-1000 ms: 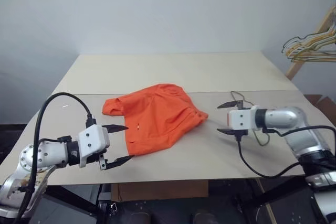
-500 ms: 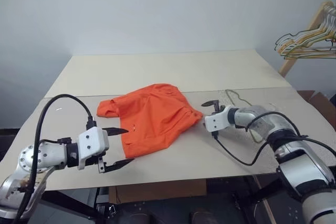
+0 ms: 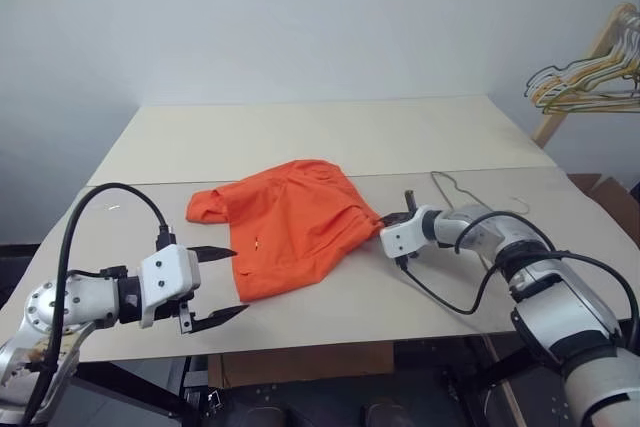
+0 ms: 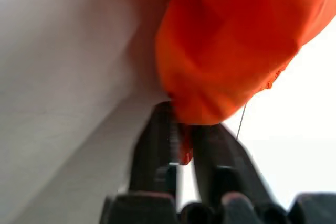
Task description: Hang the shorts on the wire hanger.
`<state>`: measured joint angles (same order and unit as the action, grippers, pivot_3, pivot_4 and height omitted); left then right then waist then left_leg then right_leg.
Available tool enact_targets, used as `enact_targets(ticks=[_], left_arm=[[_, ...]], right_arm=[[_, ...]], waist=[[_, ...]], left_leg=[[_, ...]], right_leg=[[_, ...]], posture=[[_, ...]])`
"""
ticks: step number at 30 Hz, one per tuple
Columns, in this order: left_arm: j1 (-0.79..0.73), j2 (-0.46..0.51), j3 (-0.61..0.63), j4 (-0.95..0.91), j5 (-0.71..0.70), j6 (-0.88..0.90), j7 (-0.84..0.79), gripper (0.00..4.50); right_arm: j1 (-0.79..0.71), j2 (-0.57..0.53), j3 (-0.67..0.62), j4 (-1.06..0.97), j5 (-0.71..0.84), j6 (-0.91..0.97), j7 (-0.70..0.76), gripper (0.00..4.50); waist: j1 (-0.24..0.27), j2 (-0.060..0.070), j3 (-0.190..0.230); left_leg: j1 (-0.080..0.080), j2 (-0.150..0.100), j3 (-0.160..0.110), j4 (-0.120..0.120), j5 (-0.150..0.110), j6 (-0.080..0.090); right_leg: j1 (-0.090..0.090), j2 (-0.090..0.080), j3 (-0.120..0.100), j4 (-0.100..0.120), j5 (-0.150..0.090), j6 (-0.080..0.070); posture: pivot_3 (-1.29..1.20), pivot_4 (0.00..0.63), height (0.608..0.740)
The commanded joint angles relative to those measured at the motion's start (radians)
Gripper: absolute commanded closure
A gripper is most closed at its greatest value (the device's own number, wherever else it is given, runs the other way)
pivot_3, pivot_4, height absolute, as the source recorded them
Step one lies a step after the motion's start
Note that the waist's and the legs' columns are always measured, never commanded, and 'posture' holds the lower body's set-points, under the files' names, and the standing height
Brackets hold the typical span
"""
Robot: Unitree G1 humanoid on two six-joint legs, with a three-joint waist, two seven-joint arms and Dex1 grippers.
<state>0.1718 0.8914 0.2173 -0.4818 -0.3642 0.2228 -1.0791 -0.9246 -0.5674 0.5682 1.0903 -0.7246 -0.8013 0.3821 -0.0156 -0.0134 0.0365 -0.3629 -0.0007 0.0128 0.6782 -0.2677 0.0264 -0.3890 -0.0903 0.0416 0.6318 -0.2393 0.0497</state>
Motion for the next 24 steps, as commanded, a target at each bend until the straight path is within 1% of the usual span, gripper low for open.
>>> enact_targets(ticks=[1, 6, 12, 17, 24], left_arm=[[-0.019, 0.003, 0.012, 0.059, -0.041, -0.011, -0.039, 0.00], [-0.117, 0.027, -0.063, 0.269, -0.005, -0.068, -0.146, 0.00], [-0.267, 0.013, -0.168, 0.500, 0.034, -0.156, -0.282, 0.00], [-0.359, -0.002, -0.262, 0.606, 0.125, -0.250, -0.310, 0.00], [-0.415, -0.031, -0.346, 0.694, 0.227, -0.357, -0.302, 0.00]], right_arm=[[-0.023, -0.007, -0.026, -0.013, 0.037, 0.003, 0.017, 4.48], [0.028, -0.040, -0.076, -0.147, 0.162, 0.039, 0.216, 4.48], [0.144, -0.102, -0.137, -0.461, 0.286, 0.171, 0.388, 4.48], [0.221, -0.121, -0.173, -0.625, 0.318, 0.267, 0.423, 4.48], [0.272, -0.135, -0.191, -0.698, 0.309, 0.320, 0.416, 4.48]], waist=[[-0.001, 0.000, 0.000], [-0.001, 0.000, 0.000], [-0.003, 0.000, 0.000], [-0.010, 0.000, 0.000], [-0.030, 0.000, 0.000]], left_leg=[[0.000, 0.000, 0.000, 0.000, 0.000, 0.000], [0.001, 0.000, 0.000, 0.000, 0.000, 0.000], [0.000, 0.000, 0.000, 0.000, 0.000, 0.000], [0.000, 0.000, 0.000, 0.000, 0.000, 0.000], [-0.001, 0.000, 0.001, 0.000, 0.000, 0.000]], right_leg=[[0.000, 0.000, 0.000, 0.000, 0.000, 0.000], [0.001, 0.001, 0.000, 0.000, 0.000, 0.000], [0.000, 0.000, 0.000, 0.000, 0.000, 0.000], [0.000, 0.000, 0.000, 0.000, 0.000, 0.000], [-0.001, 0.000, 0.000, 0.000, 0.000, 0.000]], posture=[[0.07, 0.000, 0.740], [0.06, 0.000, 0.740], [0.01, 0.000, 0.740], [-0.02, 0.000, 0.740], [-0.04, 0.000, 0.740]])
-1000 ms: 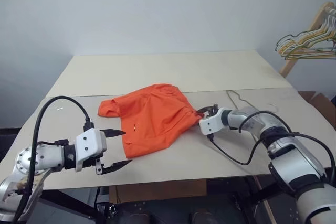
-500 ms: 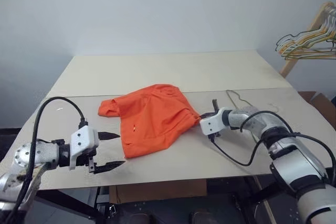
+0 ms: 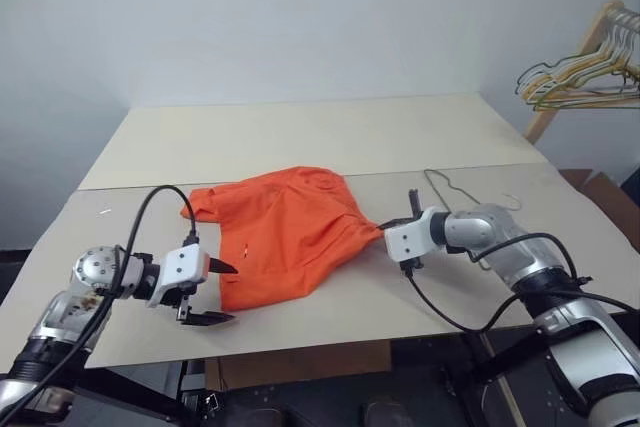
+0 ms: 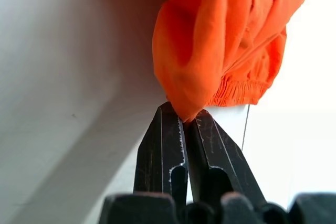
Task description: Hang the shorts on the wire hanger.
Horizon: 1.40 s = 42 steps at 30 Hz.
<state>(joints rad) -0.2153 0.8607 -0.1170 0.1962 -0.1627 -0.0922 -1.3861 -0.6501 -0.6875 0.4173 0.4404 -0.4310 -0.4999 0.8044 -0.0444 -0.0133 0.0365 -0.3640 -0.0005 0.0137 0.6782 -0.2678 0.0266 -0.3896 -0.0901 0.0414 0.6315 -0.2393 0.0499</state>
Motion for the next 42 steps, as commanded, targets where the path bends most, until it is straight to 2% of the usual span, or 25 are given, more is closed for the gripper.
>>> enact_targets(ticks=[1, 4, 15, 16, 20, 26, 31, 34, 36, 38, 39, 42], left_arm=[[-0.029, 0.000, -0.021, 0.024, 0.030, -0.054, -0.006, 0.00], [-0.032, -0.008, -0.035, 0.042, 0.053, -0.083, 0.010, 0.56], [-0.022, 0.002, -0.031, 0.051, 0.061, -0.099, 0.020, 4.34], [-0.019, 0.004, -0.029, 0.049, 0.060, -0.098, 0.021, 4.45], [0.011, 0.045, -0.012, 0.036, 0.083, -0.112, 0.044, 4.45], [0.123, 0.171, 0.051, -0.039, 0.123, -0.124, 0.102, 4.45], [0.302, 0.280, 0.157, -0.183, 0.040, -0.077, 0.075, 4.45], [0.353, 0.280, 0.196, -0.275, -0.011, -0.022, 0.094, 4.45], [0.320, 0.246, 0.184, -0.290, -0.018, 0.000, 0.124, 4.45], [0.190, 0.158, 0.145, -0.248, 0.060, 0.000, 0.249, 4.45], [0.086, 0.096, 0.121, -0.202, 0.161, -0.019, 0.382, 4.45], [-0.282, -0.086, 0.095, -0.061, 0.432, 0.037, 0.834, 4.45]], right_arm=[[0.004, -0.015, -0.042, -0.058, 0.018, 0.025, -0.006, 4.48], [0.020, -0.018, -0.044, -0.083, 0.022, 0.038, -0.003, 4.50], [0.035, -0.028, -0.047, -0.106, 0.029, 0.071, 0.015, 4.50], [0.035, -0.028, -0.048, -0.107, 0.031, 0.073, 0.016, 4.50], [0.074, -0.057, -0.065, -0.164, 0.060, 0.104, 0.050, 4.50], [0.249, -0.208, -0.100, -0.402, 0.143, 0.169, 0.203, 4.50], [0.401, -0.349, -0.146, -0.625, 0.272, 0.211, 0.322, 4.50], [0.400, -0.354, -0.162, -0.681, 0.344, 0.304, 0.347, 4.50], [0.366, -0.331, -0.158, -0.670, 0.357, 0.372, 0.355, 4.50], [0.283, -0.268, -0.150, -0.599, 0.346, 0.434, 0.326, 4.50], [0.226, -0.221, -0.150, -0.536, 0.323, 0.447, 0.281, 4.50], [-0.009, -0.059, -0.173, -0.266, 0.150, 0.479, -0.062, 4.50]], waist=[[-0.002, 0.000, 0.000], [-0.005, 0.000, 0.000], [-0.004, 0.000, 0.000], [-0.004, 0.000, 0.000], [-0.002, 0.000, 0.000], [0.003, 0.000, 0.000], [0.005, 0.000, 0.000], [0.010, 0.000, 0.000], [0.017, -0.001, 0.001], [0.028, -0.002, 0.001], [0.036, -0.002, 0.002], [0.058, -0.010, 0.005]], left_leg=[[0.000, 0.000, 0.000, 0.000, 0.000, 0.000], [0.000, 0.000, 0.000, 0.000, 0.000, 0.000], [-0.001, 0.000, 0.000, 0.000, 0.000, 0.000], [-0.001, 0.000, 0.000, 0.000, 0.000, 0.000], [-0.001, 0.000, 0.000, 0.000, 0.000, 0.000], [-0.002, 0.002, 0.000, 0.000, 0.000, 0.001], [-0.003, 0.005, 0.001, 0.000, -0.001, 0.001], [-0.002, 0.007, 0.003, 0.001, -0.001, 0.001], [0.002, 0.008, 0.005, 0.001, -0.001, 0.000], [0.006, 0.008, 0.007, 0.001, 0.000, 0.000], [0.008, 0.008, 0.010, 0.002, 0.000, 0.000], [0.010, 0.006, 0.012, 0.004, 0.002, -0.002]], right_leg=[[0.000, 0.000, 0.000, 0.000, 0.000, 0.000], [-0.001, 0.000, 0.000, 0.000, 0.000, 0.000], [-0.001, 0.000, 0.000, 0.000, 0.000, 0.000], [-0.001, 0.000, 0.000, 0.000, 0.000, 0.000], [-0.001, 0.000, 0.000, 0.000, 0.000, 0.001], [-0.002, -0.001, 0.000, 0.000, 0.000, 0.001], [-0.002, -0.001, 0.000, 0.000, -0.001, 0.002], [-0.002, 0.000, 0.000, -0.001, -0.001, 0.002], [0.001, 0.000, 0.000, -0.001, -0.003, 0.006], [0.003, 0.001, 0.000, -0.001, -0.005, 0.005], [0.003, 0.001, 0.000, 0.000, -0.005, 0.005], [0.005, 0.005, -0.001, -0.001, 0.000, 0.007]], posture=[[-0.04, 0.000, 0.740], [-0.04, 0.000, 0.740], [-0.04, 0.000, 0.740], [-0.04, 0.000, 0.740], [-0.03, 0.000, 0.740], [-0.01, 0.000, 0.740], [0.00, 0.000, 0.740], [0.01, 0.000, 0.740], [0.01, 0.000, 0.740], [0.01, 0.000, 0.740], [0.00, 0.000, 0.740], [0.01, 0.000, 0.740]])
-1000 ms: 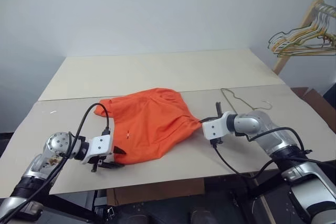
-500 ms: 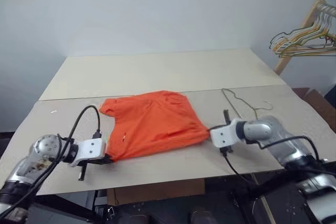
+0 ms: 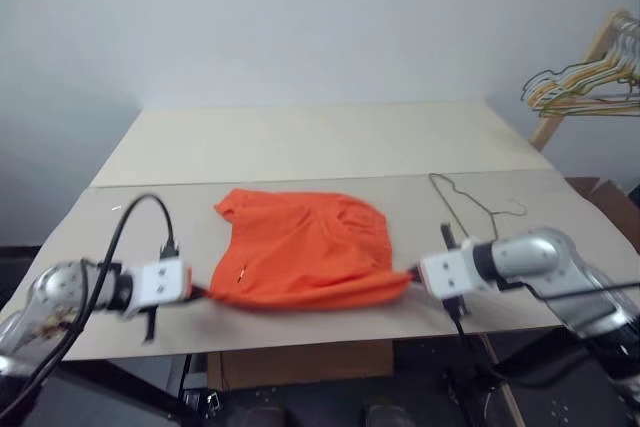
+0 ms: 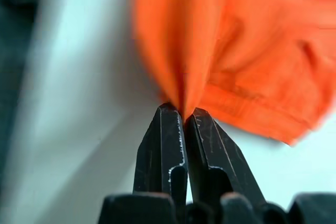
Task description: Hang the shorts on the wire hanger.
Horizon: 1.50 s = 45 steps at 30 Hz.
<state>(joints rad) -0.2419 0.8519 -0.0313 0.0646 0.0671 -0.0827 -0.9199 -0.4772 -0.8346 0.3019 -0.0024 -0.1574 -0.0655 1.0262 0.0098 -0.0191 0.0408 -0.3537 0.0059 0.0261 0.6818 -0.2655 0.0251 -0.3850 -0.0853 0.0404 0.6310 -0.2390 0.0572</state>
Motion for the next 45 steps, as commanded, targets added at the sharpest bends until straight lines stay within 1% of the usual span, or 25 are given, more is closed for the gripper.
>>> enact_targets(ticks=[1, 2, 3, 4, 5, 6, 7, 10, 11, 12, 14, 16, 17, 18, 20, 21, 22, 24, 25, 27, 32, 35, 37, 42, 45], left_arm=[[-0.370, -0.118, 0.023, 0.114, 0.265, 0.054, 0.513, 4.45], [-0.448, -0.144, 0.039, 0.141, 0.303, 0.075, 0.616, 4.45], [-0.510, -0.160, 0.060, 0.157, 0.329, 0.083, 0.707, 4.45], [-0.564, -0.172, 0.083, 0.169, 0.341, 0.086, 0.784, 4.45], [-0.609, -0.182, 0.119, 0.162, 0.332, 0.097, 0.841, 4.45], [-0.638, -0.181, 0.151, 0.141, 0.312, 0.100, 0.864, 4.45], [-0.647, -0.172, 0.178, 0.115, 0.299, 0.090, 0.880, 4.45], [-0.612, -0.139, 0.198, 0.050, 0.284, 0.094, 0.850, 4.45], [-0.579, -0.121, 0.201, 0.024, 0.280, 0.080, 0.831, 4.45], [-0.532, -0.104, 0.209, -0.011, 0.251, 0.088, 0.782, 4.45], [-0.406, -0.066, 0.221, -0.073, 0.182, 0.030, 0.687, 4.45], [-0.283, -0.051, 0.240, -0.158, 0.060, 0.033, 0.559, 4.45], [-0.216, -0.041, 0.248, -0.194, -0.002, -0.015, 0.495, 4.45], [-0.145, -0.031, 0.255, -0.251, -0.080, 0.025, 0.411, 4.45], [0.029, 0.036, 0.245, -0.313, -0.152, -0.062, 0.241, 4.45], [0.108, 0.051, 0.251, -0.360, -0.199, -0.001, 0.188, 4.45], [0.171, 0.069, 0.256, -0.385, -0.227, 0.014, 0.146, 4.45], [0.293, 0.117, 0.251, -0.421, -0.254, 0.047, 0.053, 4.45], [0.355, 0.150, 0.251, -0.430, -0.263, 0.030, -0.011, 4.45], [0.442, 0.195, 0.261, -0.454, -0.267, 0.040, -0.084, 4.45], [0.585, 0.296, 0.291, -0.492, -0.233, 0.093, -0.214, 4.45], [0.633, 0.331, 0.292, -0.521, -0.228, 0.112, -0.269, 4.45], [0.662, 0.337, 0.299, -0.561, -0.255, 0.145, -0.303, 4.45], [0.729, 0.322, 0.340, -0.630, -0.278, 0.196, -0.348, 4.45], [0.723, 0.310, 0.326, -0.623, -0.244, 0.206, -0.325, 4.45]], right_arm=[[-0.265, 0.122, -0.067, 0.269, -0.192, 0.028, -0.436, 4.50], [-0.328, 0.144, -0.075, 0.335, -0.249, 0.017, -0.571, 4.50], [-0.384, 0.170, -0.097, 0.387, -0.281, 0.031, -0.697, 4.50], [-0.430, 0.194, -0.126, 0.426, -0.291, 0.044, -0.804, 4.50], [-0.464, 0.210, -0.163, 0.441, -0.291, 0.045, -0.900, 4.50], [-0.482, 0.214, -0.191, 0.441, -0.288, 0.036, -0.962, 4.50], [-0.482, 0.214, -0.212, 0.431, -0.271, 0.008, -0.983, 4.50], [-0.457, 0.216, -0.225, 0.408, -0.254, -0.026, -0.998, 4.50], [-0.436, 0.214, -0.213, 0.396, -0.254, -0.031, -0.975, 4.50], [-0.401, 0.213, -0.200, 0.377, -0.251, -0.039, -0.951, 4.50], [-0.324, 0.202, -0.164, 0.340, -0.247, -0.073, -0.881, 4.50], [-0.263, 0.185, -0.134, 0.310, -0.265, -0.077, -0.827, 4.50], [-0.231, 0.170, -0.119, 0.299, -0.271, -0.109, -0.802, 4.50], [-0.199, 0.155, -0.100, 0.284, -0.262, -0.122, -0.748, 4.50], [-0.116, 0.099, -0.039, 0.253, -0.229, -0.219, -0.600, 4.50], [-0.076, 0.072, -0.008, 0.233, -0.229, -0.224, -0.525, 4.50], [-0.047, 0.047, 0.015, 0.220, -0.238, -0.249, -0.481, 4.50], [0.011, 0.000, 0.047, 0.181, -0.183, -0.308, -0.355, 4.50], [0.032, -0.025, 0.061, 0.162, -0.158, -0.344, -0.296, 4.50], [0.058, -0.066, 0.075, 0.134, -0.126, -0.383, -0.202, 4.50], [0.062, -0.129, 0.079, 0.111, -0.061, -0.437, -0.037, 4.50], [0.053, -0.159, 0.090, 0.110, -0.020, -0.488, 0.060, 4.50], [0.053, -0.179, 0.100, 0.106, 0.005, -0.514, 0.127, 4.50], [0.050, -0.162, 0.095, 0.111, -0.006, -0.555, 0.147, 4.50], [0.051, -0.144, 0.087, 0.121, -0.029, -0.565, 0.122, 4.50]], waist=[[0.005, -0.007, 0.001], [0.005, -0.009, 0.001], [0.003, -0.010, 0.000], [0.002, -0.011, -0.002], [0.000, -0.011, -0.003], [-0.003, -0.010, -0.003], [-0.009, -0.010, -0.004], [-0.029, -0.011, -0.006], [-0.034, -0.011, -0.006], [-0.039, -0.011, -0.006], [-0.054, -0.011, -0.006], [-0.057, -0.011, -0.006], [-0.059, -0.011, -0.006], [-0.059, -0.010, -0.006], [-0.056, -0.010, -0.005], [-0.054, -0.009, -0.004], [-0.052, -0.009, -0.004], [-0.047, -0.008, -0.003], [-0.047, -0.009, -0.003], [-0.046, -0.008, -0.002], [-0.045, -0.008, -0.003], [-0.044, -0.008, -0.002], [-0.042, -0.007, -0.002], [-0.037, -0.008, -0.002], [-0.030, -0.008, -0.002]], left_leg=[[-0.006, 0.000, -0.001, 0.000, 0.004, -0.003], [-0.014, 0.001, -0.004, 0.001, 0.007, -0.009], [-0.021, 0.001, -0.005, 0.001, 0.008, -0.011], [-0.031, 0.001, -0.006, 0.001, 0.011, -0.015], [-0.041, 0.001, -0.007, -0.002, 0.016, -0.023], [-0.045, 0.000, -0.008, -0.002, 0.017, -0.026], [-0.046, 0.001, -0.008, -0.005, 0.017, -0.027], [-0.048, 0.000, -0.006, -0.011, 0.013, -0.024], [-0.048, 0.000, -0.005, -0.011, 0.012, -0.023], [-0.048, 0.000, -0.003, -0.012, 0.012, -0.022], [-0.049, 0.000, 0.000, -0.011, 0.011, -0.021], [-0.048, 0.000, 0.001, -0.007, 0.010, -0.019], [-0.048, 0.001, 0.002, -0.005, 0.007, -0.013], [-0.048, 0.001, 0.002, -0.004, 0.005, -0.009], [-0.046, 0.001, 0.002, -0.002, 0.004, -0.008], [-0.043, 0.002, 0.003, -0.002, 0.004, -0.008], [-0.037, 0.003, 0.004, -0.002, 0.004, -0.008], [-0.026, 0.007, 0.008, -0.002, 0.002, -0.005], [-0.021, 0.007, 0.011, -0.002, 0.002, -0.005], [-0.015, 0.009, 0.013, -0.003, 0.001, -0.004], [-0.014, 0.011, 0.013, -0.003, 0.001, -0.004], [-0.014, 0.012, 0.014, -0.003, 0.001, -0.004], [-0.014, 0.012, 0.014, -0.003, 0.001, -0.004], [-0.014, 0.012, 0.014, -0.003, 0.000, -0.004], [-0.013, 0.012, 0.015, -0.003, 0.001, -0.004]], right_leg=[[-0.001, 0.002, 0.000, 0.000, 0.006, -0.004], [-0.009, 0.005, 0.000, 0.000, 0.015, -0.010], [-0.016, 0.005, 0.001, 0.000, 0.017, -0.011], [-0.026, 0.004, 0.001, 0.001, 0.020, -0.011], [-0.039, 0.003, 0.003, 0.005, 0.021, -0.011], [-0.044, 0.003, 0.003, 0.004, 0.020, -0.011], [-0.047, 0.003, 0.003, 0.005, 0.020, -0.011], [-0.053, 0.001, 0.002, 0.005, 0.020, -0.011], [-0.054, 0.001, 0.001, 0.005, 0.020, -0.011], [-0.053, 0.001, 0.001, 0.001, 0.020, -0.010], [-0.052, 0.000, 0.002, -0.002, 0.020, -0.010], [-0.049, 0.000, 0.002, -0.003, 0.019, -0.008], [-0.049, 0.000, 0.003, -0.002, 0.019, -0.008], [-0.049, 0.000, 0.003, 0.000, 0.019, -0.008], [-0.047, -0.001, 0.003, -0.001, 0.020, -0.008], [-0.045, 0.000, 0.003, -0.002, 0.020, -0.008], [-0.038, 0.000, 0.003, -0.003, 0.020, -0.008], [-0.027, 0.002, 0.002, -0.004, 0.018, -0.010], [-0.022, 0.002, 0.002, -0.004, 0.017, -0.010], [-0.017, 0.004, 0.002, -0.005, 0.015, -0.011], [-0.018, 0.007, 0.003, -0.004, 0.014, -0.013], [-0.018, 0.008, 0.003, -0.004, 0.014, -0.014], [-0.018, 0.008, 0.003, -0.004, 0.014, -0.014], [-0.018, 0.008, 0.003, -0.003, 0.013, -0.014], [-0.018, 0.008, 0.003, -0.003, 0.013, -0.015]], posture=[[0.01, 0.000, 0.740], [0.01, 0.000, 0.740], [0.01, 0.000, 0.740], [0.01, 0.000, 0.740], [0.00, 0.000, 0.740], [0.01, 0.000, 0.740], [0.01, 0.000, 0.740], [0.01, 0.000, 0.740], [0.01, 0.000, 0.740], [0.01, 0.000, 0.740], [0.03, 0.000, 0.740], [0.04, 0.000, 0.740], [0.04, 0.000, 0.740], [0.04, 0.000, 0.740], [0.04, 0.000, 0.740], [0.05, 0.000, 0.740], [0.05, 0.000, 0.740], [0.05, 0.000, 0.740], [0.04, 0.000, 0.740], [0.04, 0.000, 0.740], [0.04, 0.000, 0.740], [0.03, 0.000, 0.740], [0.03, 0.000, 0.740], [0.02, 0.000, 0.740], [0.03, 0.000, 0.740]])
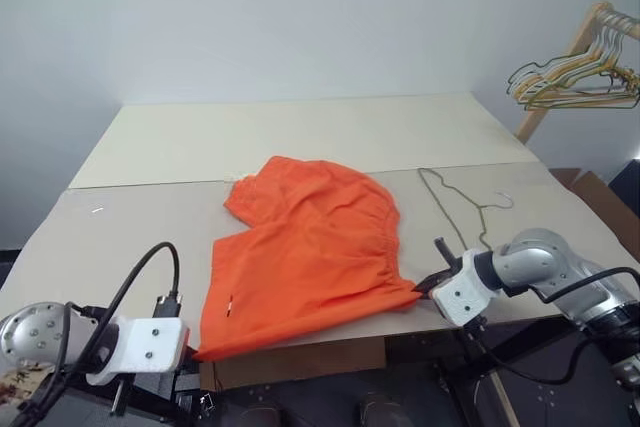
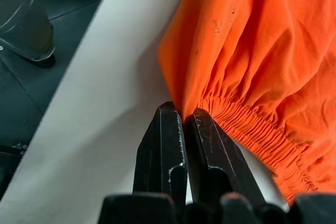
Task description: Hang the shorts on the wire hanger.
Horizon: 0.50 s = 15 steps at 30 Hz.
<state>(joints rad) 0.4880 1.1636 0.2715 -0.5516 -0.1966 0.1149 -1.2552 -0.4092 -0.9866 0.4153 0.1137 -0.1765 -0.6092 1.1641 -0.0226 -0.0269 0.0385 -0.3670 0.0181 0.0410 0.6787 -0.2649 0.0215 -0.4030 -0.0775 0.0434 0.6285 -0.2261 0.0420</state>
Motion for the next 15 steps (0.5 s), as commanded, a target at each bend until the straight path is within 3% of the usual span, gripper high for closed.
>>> enact_targets(ticks=[1, 3, 4, 11, 15], left_arm=[[-0.009, -0.002, 0.018, 0.002, 0.031, 0.000, 0.011, 4.27], [-0.018, -0.004, 0.009, 0.016, 0.042, -0.011, 0.011, 3.88], [-0.020, -0.002, 0.007, 0.019, 0.041, -0.011, 0.004, 3.55], [-0.004, 0.011, 0.099, 0.053, 0.016, -0.044, -0.076, 1.30], [-0.059, -0.021, 0.163, 0.058, -0.080, -0.038, -0.103, 0.03]], right_arm=[[-0.017, 0.009, -0.027, 0.009, -0.017, -0.031, -0.022, 4.50], [-0.017, 0.001, -0.029, 0.010, -0.025, -0.037, -0.021, 4.50], [-0.013, -0.014, -0.028, 0.004, -0.013, -0.035, 0.000, 3.90], [0.066, -0.137, -0.106, -0.093, 0.234, 0.043, 0.131, 1.64], [0.093, -0.136, -0.222, -0.100, 0.340, 0.223, 0.075, 0.23]], waist=[[0.005, 0.000, 0.000], [0.008, 0.000, 0.000], [0.008, 0.000, 0.000], [0.011, 0.000, 0.000], [0.010, 0.000, 0.000]], left_leg=[[0.000, 0.000, 0.000, 0.000, 0.000, 0.000], [0.000, 0.000, 0.000, 0.000, 0.000, 0.000], [0.000, 0.000, 0.000, 0.000, 0.000, 0.000], [0.000, 0.000, 0.001, 0.000, 0.000, 0.000], [0.001, 0.001, 0.001, 0.000, 0.000, 0.000]], right_leg=[[0.000, 0.000, 0.000, 0.000, 0.000, 0.000], [0.000, 0.000, 0.000, 0.000, 0.000, 0.000], [0.000, 0.000, 0.000, 0.000, 0.000, 0.000], [0.000, 0.000, 0.000, 0.000, -0.001, -0.001], [0.001, 0.000, 0.000, 0.000, -0.005, -0.007]], posture=[[0.03, 0.000, 0.740], [0.03, 0.000, 0.740], [0.03, 0.000, 0.740], [0.01, 0.000, 0.740], [0.01, 0.000, 0.740]])
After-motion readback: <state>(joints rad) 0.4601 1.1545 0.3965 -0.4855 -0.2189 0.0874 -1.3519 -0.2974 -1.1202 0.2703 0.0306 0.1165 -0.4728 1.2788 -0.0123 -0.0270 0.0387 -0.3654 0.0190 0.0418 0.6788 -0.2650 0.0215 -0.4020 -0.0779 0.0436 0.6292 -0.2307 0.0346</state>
